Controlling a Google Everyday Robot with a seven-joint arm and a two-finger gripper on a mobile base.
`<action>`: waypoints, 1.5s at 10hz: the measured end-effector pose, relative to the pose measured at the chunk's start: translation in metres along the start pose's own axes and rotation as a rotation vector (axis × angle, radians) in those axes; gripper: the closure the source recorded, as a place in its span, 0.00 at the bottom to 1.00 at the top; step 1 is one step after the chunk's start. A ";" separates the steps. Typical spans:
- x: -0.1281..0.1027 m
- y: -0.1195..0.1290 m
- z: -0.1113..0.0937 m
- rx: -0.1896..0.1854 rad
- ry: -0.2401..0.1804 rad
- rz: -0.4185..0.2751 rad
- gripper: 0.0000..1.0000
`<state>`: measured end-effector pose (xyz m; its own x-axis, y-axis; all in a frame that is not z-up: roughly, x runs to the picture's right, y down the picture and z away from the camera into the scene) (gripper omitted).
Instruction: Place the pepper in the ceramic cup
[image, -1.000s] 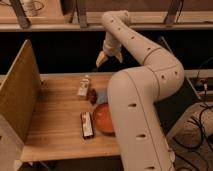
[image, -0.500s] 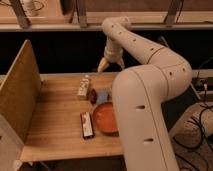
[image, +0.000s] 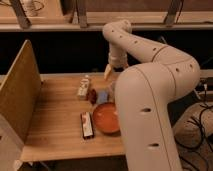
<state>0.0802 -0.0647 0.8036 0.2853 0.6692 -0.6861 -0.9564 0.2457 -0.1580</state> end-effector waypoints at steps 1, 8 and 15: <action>0.000 0.001 0.000 -0.001 0.000 -0.001 0.20; -0.048 0.089 -0.003 -0.068 -0.048 -0.224 0.20; -0.042 0.131 0.037 -0.118 0.053 -0.346 0.20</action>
<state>-0.0549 -0.0340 0.8380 0.5920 0.5231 -0.6131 -0.8057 0.3659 -0.4658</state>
